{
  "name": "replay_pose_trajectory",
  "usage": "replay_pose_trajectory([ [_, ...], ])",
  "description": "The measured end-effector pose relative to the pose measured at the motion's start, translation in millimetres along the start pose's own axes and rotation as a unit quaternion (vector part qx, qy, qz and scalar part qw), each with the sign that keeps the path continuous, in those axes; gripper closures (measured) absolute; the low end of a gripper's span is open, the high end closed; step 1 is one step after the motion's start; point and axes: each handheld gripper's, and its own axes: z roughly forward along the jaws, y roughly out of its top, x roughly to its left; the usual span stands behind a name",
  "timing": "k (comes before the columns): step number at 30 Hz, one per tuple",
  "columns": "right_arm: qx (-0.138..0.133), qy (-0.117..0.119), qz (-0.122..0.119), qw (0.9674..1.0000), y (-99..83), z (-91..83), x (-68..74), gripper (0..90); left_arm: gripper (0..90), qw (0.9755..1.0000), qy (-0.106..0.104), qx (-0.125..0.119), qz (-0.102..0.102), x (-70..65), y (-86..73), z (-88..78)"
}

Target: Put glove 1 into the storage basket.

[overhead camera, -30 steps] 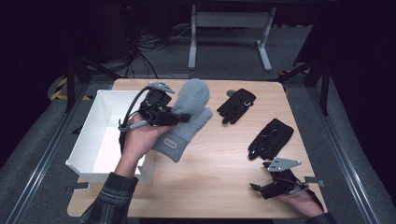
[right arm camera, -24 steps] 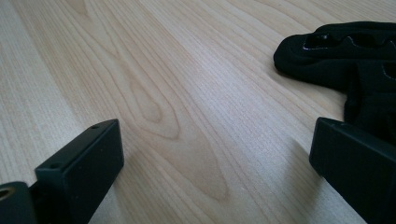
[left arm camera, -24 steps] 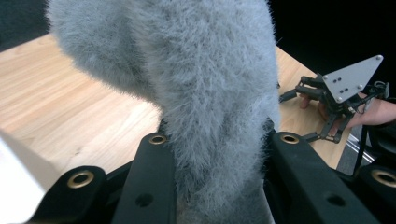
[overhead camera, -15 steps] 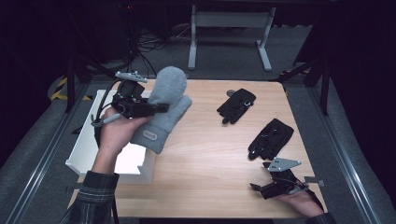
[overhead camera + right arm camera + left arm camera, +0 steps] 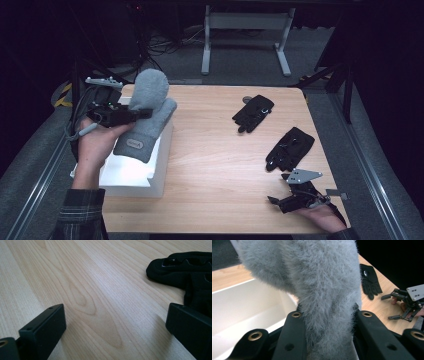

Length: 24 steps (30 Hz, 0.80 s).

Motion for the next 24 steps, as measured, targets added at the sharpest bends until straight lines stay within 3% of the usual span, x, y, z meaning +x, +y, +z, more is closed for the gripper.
replay_pose_trajectory([
  [12, 0.0, 0.0, 0.0, 1.0, 0.2, 0.1, -0.2, 3.3, 72.0, 0.9984, 0.033, 0.019, -0.043, 31.2, -35.5, 2.7],
  [24, -0.001, -0.002, 0.001, 1.0, 0.4, 0.5, -0.2, 3.3, 72.1, 0.9927, 0.057, 0.06, -0.087, 62.2, -72.3, 33.1],
])
